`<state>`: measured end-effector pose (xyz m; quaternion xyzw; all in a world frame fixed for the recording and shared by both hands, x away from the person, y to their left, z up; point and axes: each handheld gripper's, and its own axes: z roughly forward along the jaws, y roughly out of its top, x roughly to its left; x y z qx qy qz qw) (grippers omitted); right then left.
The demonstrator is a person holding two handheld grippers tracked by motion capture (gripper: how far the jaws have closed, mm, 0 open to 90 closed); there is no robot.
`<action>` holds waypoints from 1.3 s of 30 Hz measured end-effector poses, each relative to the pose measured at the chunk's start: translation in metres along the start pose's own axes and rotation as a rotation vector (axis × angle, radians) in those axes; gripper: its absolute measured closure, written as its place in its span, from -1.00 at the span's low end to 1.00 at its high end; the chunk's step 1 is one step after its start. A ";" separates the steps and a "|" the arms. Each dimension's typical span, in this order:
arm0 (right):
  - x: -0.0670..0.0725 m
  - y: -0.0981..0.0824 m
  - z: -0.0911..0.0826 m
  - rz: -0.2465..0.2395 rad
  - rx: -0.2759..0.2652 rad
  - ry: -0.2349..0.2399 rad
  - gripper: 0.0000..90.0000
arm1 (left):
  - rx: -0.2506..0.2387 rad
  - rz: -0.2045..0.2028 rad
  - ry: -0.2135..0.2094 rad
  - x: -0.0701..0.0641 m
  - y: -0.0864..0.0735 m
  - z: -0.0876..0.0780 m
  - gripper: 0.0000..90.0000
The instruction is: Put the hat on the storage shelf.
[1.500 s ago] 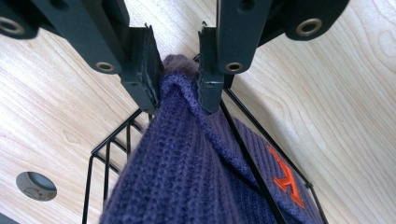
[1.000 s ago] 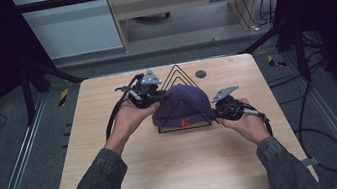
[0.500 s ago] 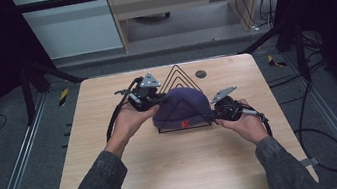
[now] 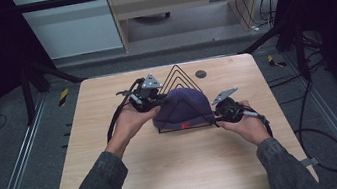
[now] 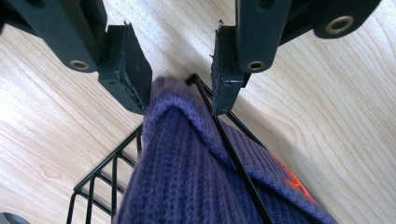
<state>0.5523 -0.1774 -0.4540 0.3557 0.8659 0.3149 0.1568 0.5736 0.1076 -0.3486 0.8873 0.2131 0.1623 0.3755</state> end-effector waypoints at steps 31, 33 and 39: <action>0.019 0.014 -0.045 0.033 -0.116 -0.053 -0.57 | -0.067 -0.054 0.066 -0.024 -0.004 -0.034 -0.39; 0.019 0.016 -0.048 0.040 -0.117 -0.058 -0.64 | -0.066 -0.055 0.063 -0.026 -0.003 -0.036 -0.46; 0.021 0.018 -0.055 0.043 -0.142 -0.072 -0.68 | -0.056 -0.048 0.054 -0.031 -0.001 -0.038 -0.62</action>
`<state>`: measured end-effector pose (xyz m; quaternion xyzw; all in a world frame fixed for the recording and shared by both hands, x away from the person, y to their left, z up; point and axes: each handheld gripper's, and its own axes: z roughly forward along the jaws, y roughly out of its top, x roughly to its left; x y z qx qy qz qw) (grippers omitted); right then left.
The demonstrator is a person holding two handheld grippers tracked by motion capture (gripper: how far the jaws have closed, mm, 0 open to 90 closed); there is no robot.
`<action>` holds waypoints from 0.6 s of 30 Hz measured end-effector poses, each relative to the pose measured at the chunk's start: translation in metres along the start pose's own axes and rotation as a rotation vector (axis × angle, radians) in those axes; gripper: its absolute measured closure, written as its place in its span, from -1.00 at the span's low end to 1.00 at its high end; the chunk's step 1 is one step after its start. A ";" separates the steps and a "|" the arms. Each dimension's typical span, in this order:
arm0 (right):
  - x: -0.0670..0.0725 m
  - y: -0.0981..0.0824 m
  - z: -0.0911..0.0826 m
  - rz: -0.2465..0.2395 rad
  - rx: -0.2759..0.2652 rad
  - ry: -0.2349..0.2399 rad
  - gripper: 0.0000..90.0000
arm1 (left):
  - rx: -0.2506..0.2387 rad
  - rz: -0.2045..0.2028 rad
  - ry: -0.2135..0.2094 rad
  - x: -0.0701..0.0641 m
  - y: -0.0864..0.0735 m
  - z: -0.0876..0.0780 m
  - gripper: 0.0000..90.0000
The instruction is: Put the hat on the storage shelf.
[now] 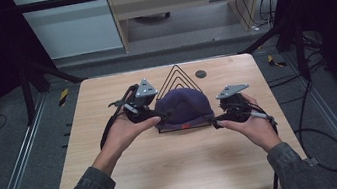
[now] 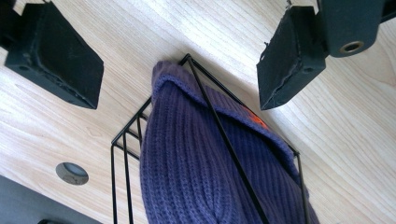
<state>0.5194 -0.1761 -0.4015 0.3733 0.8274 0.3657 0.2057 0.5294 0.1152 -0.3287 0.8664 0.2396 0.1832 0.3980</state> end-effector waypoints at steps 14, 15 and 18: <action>0.012 0.016 -0.027 -0.012 -0.113 -0.039 -0.82 | -0.013 0.018 -0.010 -0.019 -0.007 -0.019 -0.72; 0.012 0.016 -0.029 -0.012 -0.118 -0.038 -0.82 | -0.015 0.018 -0.013 -0.021 -0.008 -0.022 -0.72; 0.017 0.018 -0.036 -0.019 -0.136 -0.040 -0.83 | -0.015 0.022 -0.021 -0.026 -0.013 -0.028 -0.74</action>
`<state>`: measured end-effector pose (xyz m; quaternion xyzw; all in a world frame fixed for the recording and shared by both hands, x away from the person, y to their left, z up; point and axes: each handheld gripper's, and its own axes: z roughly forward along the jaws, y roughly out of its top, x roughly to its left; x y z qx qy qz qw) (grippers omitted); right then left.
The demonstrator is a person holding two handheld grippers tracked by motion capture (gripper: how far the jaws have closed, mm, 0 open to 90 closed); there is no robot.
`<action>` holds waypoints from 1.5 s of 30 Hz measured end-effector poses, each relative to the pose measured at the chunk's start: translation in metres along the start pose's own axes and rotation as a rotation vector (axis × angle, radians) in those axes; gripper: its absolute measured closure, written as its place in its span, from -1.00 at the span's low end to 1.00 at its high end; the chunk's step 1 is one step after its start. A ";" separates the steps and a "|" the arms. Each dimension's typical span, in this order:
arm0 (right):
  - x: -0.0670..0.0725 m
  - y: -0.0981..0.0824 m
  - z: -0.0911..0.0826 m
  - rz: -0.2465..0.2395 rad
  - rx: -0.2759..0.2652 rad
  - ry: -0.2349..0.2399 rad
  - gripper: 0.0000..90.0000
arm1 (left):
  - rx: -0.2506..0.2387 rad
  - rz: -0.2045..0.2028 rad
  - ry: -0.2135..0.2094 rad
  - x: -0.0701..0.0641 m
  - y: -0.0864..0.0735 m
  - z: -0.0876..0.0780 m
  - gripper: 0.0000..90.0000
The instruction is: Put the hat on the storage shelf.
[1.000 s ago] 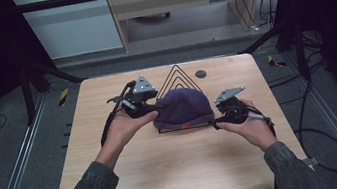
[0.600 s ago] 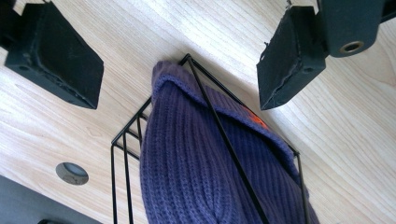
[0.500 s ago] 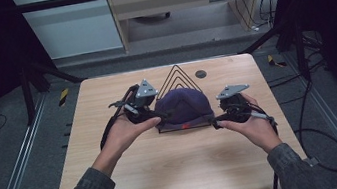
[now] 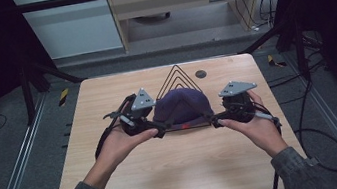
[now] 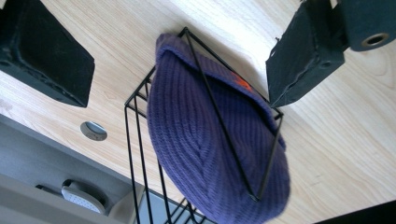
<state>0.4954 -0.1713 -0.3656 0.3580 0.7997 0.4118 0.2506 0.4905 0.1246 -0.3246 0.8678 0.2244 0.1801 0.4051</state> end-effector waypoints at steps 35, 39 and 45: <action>0.034 -0.014 -0.008 -0.066 0.068 0.137 -0.79 | 0.061 -0.094 0.068 0.005 -0.108 -0.035 -0.89; 0.038 -0.019 -0.001 -0.074 0.089 0.148 -0.77 | 0.064 -0.111 0.081 0.007 -0.120 -0.034 -0.91; 0.045 -0.028 0.012 -0.079 0.110 0.158 -0.78 | 0.096 -0.119 0.079 0.010 -0.136 -0.033 -0.90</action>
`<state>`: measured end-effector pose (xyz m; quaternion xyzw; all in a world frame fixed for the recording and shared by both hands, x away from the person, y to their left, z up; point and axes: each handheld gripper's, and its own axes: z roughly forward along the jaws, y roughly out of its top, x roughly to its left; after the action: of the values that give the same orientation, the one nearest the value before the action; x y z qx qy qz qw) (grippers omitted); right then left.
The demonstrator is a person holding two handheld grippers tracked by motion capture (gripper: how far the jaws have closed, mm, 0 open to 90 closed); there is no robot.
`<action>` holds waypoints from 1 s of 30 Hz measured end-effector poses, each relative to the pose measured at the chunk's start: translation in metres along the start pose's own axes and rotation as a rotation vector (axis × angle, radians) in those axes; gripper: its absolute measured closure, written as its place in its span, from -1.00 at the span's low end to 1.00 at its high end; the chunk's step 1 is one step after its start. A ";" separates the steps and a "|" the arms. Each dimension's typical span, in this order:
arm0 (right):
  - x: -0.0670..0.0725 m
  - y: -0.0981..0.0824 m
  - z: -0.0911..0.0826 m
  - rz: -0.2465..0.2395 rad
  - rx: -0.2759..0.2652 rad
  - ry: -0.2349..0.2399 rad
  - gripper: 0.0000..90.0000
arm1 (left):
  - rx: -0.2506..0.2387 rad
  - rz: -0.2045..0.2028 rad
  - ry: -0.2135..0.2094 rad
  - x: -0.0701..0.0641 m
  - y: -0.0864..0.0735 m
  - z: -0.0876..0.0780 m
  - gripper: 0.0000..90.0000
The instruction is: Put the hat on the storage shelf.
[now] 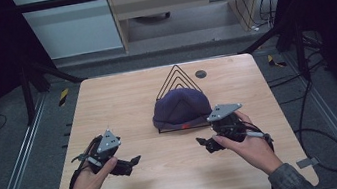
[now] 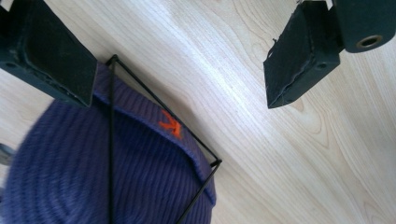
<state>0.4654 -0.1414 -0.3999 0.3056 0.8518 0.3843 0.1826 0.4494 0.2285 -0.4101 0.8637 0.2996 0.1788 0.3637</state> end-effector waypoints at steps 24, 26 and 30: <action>0.025 -0.027 0.047 -0.015 0.092 0.068 -0.75 | 0.119 -0.012 -0.023 0.002 -0.045 0.028 -0.90; 0.024 -0.029 0.050 -0.014 0.097 0.073 -0.75 | 0.125 -0.024 -0.021 0.004 -0.049 0.030 -0.91; 0.024 -0.033 0.058 -0.005 0.111 0.081 -0.76 | 0.152 -0.054 -0.015 0.010 -0.058 0.039 -0.91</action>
<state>0.4666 -0.1115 -0.4641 0.2975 0.8792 0.3482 0.1316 0.4550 0.2470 -0.4784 0.8817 0.3329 0.1390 0.3040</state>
